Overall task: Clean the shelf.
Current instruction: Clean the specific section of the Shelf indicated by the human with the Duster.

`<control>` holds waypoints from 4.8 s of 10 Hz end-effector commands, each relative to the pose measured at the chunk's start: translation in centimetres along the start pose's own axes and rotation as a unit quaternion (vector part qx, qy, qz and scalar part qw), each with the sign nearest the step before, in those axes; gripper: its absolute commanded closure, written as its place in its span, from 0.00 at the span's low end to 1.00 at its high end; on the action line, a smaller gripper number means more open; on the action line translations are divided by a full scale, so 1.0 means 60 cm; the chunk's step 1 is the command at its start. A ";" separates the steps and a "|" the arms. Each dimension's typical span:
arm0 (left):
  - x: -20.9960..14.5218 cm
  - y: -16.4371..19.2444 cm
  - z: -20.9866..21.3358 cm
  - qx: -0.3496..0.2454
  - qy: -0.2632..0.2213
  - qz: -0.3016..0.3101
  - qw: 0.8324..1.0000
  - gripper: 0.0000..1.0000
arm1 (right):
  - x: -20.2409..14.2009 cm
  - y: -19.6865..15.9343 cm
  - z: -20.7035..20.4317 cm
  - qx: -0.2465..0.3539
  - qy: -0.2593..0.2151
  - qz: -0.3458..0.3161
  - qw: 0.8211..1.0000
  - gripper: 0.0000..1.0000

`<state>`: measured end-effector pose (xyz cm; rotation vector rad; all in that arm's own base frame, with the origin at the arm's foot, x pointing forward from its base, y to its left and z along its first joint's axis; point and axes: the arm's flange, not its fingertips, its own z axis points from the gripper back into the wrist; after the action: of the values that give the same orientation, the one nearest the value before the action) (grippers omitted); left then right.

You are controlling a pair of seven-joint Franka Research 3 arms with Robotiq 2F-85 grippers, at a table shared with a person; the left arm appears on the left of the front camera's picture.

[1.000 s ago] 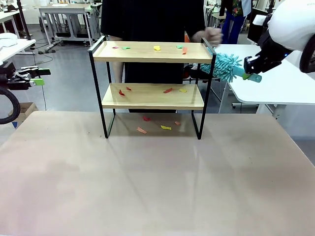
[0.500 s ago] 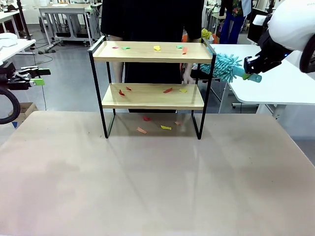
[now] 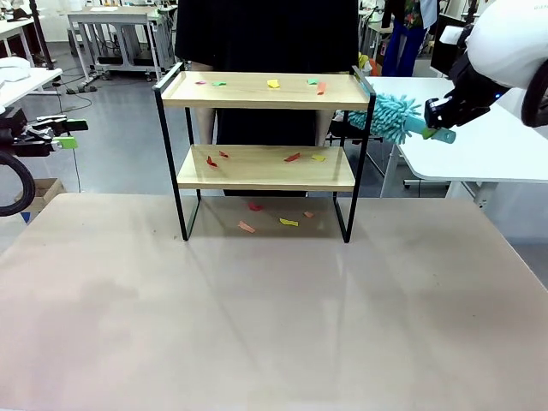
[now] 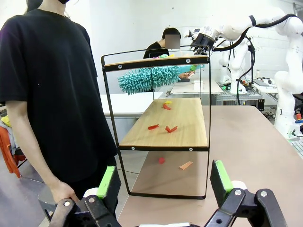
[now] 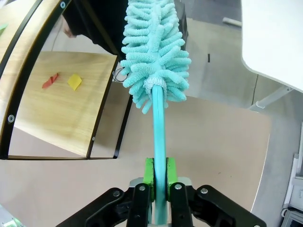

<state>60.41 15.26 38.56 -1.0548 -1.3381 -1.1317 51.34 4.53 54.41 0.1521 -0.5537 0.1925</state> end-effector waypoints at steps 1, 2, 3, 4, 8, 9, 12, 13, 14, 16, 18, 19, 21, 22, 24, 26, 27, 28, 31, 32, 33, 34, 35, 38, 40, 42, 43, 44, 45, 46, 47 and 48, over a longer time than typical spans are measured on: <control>0.003 0.000 0.000 0.000 0.002 -0.009 1.000 0.00 | -0.014 -0.022 0.061 0.007 0.037 0.025 0.999 0.87; 0.003 0.000 0.000 0.000 0.002 -0.009 1.000 0.00 | -0.029 -0.034 0.099 0.005 0.049 0.048 0.998 0.87; 0.003 0.000 0.000 0.000 0.002 -0.009 1.000 0.00 | -0.042 -0.047 0.136 -0.003 0.058 0.061 0.996 0.87; 0.003 0.000 0.000 0.000 0.002 -0.009 1.000 0.00 | -0.056 -0.059 0.171 0.001 0.079 0.078 0.994 0.87; 0.003 0.000 0.000 0.000 0.002 -0.009 1.000 0.00 | -0.127 -0.089 0.283 -0.028 0.164 0.144 0.976 0.87; 0.003 0.000 0.000 0.000 0.002 -0.009 1.000 0.00 | -0.148 -0.094 0.297 -0.016 0.182 0.166 0.969 0.87; 0.003 0.000 0.000 0.000 0.002 -0.009 1.000 0.00 | -0.208 -0.091 0.299 0.069 0.245 0.251 0.934 0.87; 0.003 0.000 0.000 0.000 0.002 -0.009 1.000 0.00 | -0.224 -0.083 0.290 0.099 0.264 0.277 0.919 0.87; 0.003 0.000 0.000 0.000 0.002 -0.009 1.000 0.00 | -0.242 -0.070 0.276 0.128 0.290 0.312 0.896 0.87; 0.003 0.000 0.000 0.000 0.002 -0.009 1.000 0.00 | -0.262 -0.043 0.245 0.187 0.310 0.349 0.864 0.87; 0.003 0.000 0.000 0.000 0.002 -0.009 1.000 0.00 | -0.276 -0.016 0.211 0.232 0.318 0.366 0.843 0.87; 0.003 0.000 0.000 0.000 0.002 -0.009 1.000 0.00 | -0.282 -0.004 0.194 0.242 0.325 0.374 0.834 0.87; 0.003 0.000 0.000 0.000 0.002 -0.009 1.000 0.00 | -0.285 0.010 0.182 0.267 0.331 0.383 0.820 0.87; 0.003 0.000 0.000 0.000 0.002 -0.009 1.000 0.00 | -0.284 0.013 0.178 0.268 0.334 0.387 0.816 0.87; 0.003 0.000 0.000 0.000 0.002 -0.009 1.000 0.00 | -0.273 0.016 0.176 0.287 0.325 0.373 0.820 0.87; 0.003 0.000 0.000 0.000 0.002 -0.009 1.000 0.00 | -0.288 0.016 0.169 0.258 0.336 0.377 0.824 0.87; 0.003 0.000 0.000 0.000 0.002 -0.009 1.000 0.00 | -0.288 0.016 0.169 0.258 0.336 0.377 0.824 0.87; 0.003 0.000 0.000 0.000 0.002 -0.009 1.000 0.00 | -0.288 0.016 0.169 0.258 0.336 0.377 0.824 0.87; 0.003 0.000 0.000 0.000 0.002 -0.009 1.000 0.00 | -0.288 0.016 0.169 0.258 0.336 0.377 0.824 0.87; 0.003 0.000 0.000 0.000 0.002 -0.009 1.000 0.00 | -0.288 0.016 0.169 0.258 0.336 0.377 0.824 0.87; 0.003 0.000 0.000 0.000 0.002 -0.009 1.000 0.00 | -0.288 0.016 0.169 0.258 0.336 0.377 0.824 0.87; 0.003 0.000 0.000 0.000 0.002 -0.009 1.000 0.00 | -0.288 0.016 0.169 0.258 0.336 0.377 0.824 0.87; 0.003 0.000 0.000 0.000 0.002 -0.009 1.000 0.00 | -0.288 0.016 0.169 0.258 0.336 0.377 0.824 0.87; 0.003 0.000 0.000 0.000 0.002 -0.009 1.000 0.00 | -0.288 0.016 0.169 0.258 0.336 0.377 0.824 0.87; 0.003 0.000 0.000 0.000 0.002 -0.009 1.000 0.00 | -0.288 0.016 0.169 0.258 0.336 0.377 0.824 0.87; 0.003 0.000 0.000 0.000 0.002 -0.009 1.000 0.00 | -0.288 0.016 0.169 0.258 0.336 0.377 0.824 0.87; 0.003 0.000 0.000 0.000 0.002 -0.009 1.000 0.00 | -0.288 0.016 0.169 0.258 0.336 0.377 0.824 0.87; 0.003 0.000 0.000 0.000 0.002 -0.009 1.000 0.00 | -0.288 0.016 0.169 0.258 0.336 0.377 0.824 0.87; 0.003 0.000 0.000 0.000 0.002 -0.009 1.000 0.00 | -0.288 0.016 0.169 0.258 0.336 0.377 0.824 0.87; 0.003 0.000 0.000 0.000 0.002 -0.009 1.000 0.00 | -0.288 0.016 0.169 0.258 0.336 0.377 0.824 0.87; 0.003 0.000 0.000 0.000 0.002 -0.009 1.000 0.00 | -0.288 0.016 0.169 0.258 0.336 0.377 0.824 0.87; 0.003 0.000 0.000 0.000 0.002 -0.009 1.000 0.00 | -0.286 0.018 0.167 0.259 0.337 0.372 0.825 0.87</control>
<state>60.42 15.25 38.56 -1.0546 -1.3380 -1.1321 31.73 1.25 53.75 0.3735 0.1990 1.1252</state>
